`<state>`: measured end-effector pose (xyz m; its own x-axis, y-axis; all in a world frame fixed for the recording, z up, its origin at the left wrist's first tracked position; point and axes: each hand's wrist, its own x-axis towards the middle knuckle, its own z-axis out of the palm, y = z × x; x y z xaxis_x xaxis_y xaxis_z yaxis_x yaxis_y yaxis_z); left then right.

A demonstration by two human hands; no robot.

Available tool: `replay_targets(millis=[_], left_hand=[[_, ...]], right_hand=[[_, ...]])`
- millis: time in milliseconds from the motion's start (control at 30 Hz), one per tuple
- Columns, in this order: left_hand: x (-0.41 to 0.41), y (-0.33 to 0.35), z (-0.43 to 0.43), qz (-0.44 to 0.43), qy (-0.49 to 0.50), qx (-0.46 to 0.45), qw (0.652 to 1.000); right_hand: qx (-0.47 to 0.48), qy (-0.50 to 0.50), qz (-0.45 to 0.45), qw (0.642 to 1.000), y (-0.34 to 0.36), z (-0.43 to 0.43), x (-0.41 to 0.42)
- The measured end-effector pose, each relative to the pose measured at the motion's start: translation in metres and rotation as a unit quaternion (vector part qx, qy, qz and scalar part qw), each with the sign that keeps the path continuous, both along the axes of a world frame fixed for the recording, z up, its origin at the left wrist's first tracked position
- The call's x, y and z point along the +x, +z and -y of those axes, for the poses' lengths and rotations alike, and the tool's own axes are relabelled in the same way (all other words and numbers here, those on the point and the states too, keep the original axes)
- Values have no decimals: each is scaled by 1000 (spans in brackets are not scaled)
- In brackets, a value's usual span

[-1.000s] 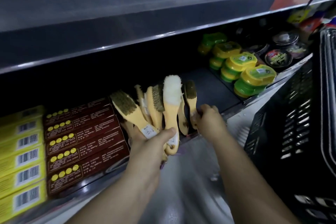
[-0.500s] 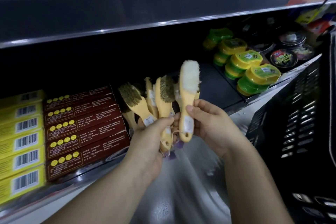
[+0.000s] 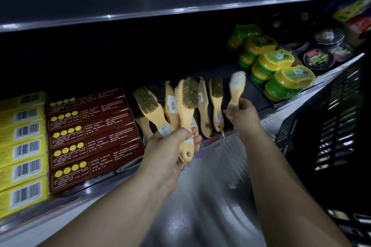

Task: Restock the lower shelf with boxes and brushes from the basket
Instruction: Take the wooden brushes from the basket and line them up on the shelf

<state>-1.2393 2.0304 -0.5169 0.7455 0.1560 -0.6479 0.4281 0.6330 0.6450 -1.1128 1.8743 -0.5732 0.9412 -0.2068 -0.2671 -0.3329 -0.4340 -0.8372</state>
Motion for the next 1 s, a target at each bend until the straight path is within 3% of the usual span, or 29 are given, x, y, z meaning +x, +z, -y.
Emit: replay_targets(millis=[100, 267, 600, 700, 767, 800, 867, 1000], left_hand=[[0, 0, 1, -16, 7, -7, 1000], [1, -2, 2, -20, 22, 9, 1000], [-2, -2, 6, 18, -1, 31, 999], [-2, -4, 4, 24, -6, 38, 999], [-1, -6, 3, 29, -10, 45, 999], [0, -6, 3, 33, -10, 46, 998], [0, -6, 3, 42, -14, 48, 998], [-2, -7, 2, 57, -19, 73, 996]], right_hand=[[-197, 93, 4, 976, -6, 0, 2], [-382, 122, -6, 916, -12, -2, -4], [-403, 117, -67, 905, -9, -3, -6], [-318, 76, -16, 945, 11, -9, -20], [-109, 61, -8, 992, 30, -14, -41], [11, 83, -39, 996, 40, -19, -53], [146, 165, -116, 968, 52, -30, -76], [230, 182, -118, 949, 52, -46, -92]])
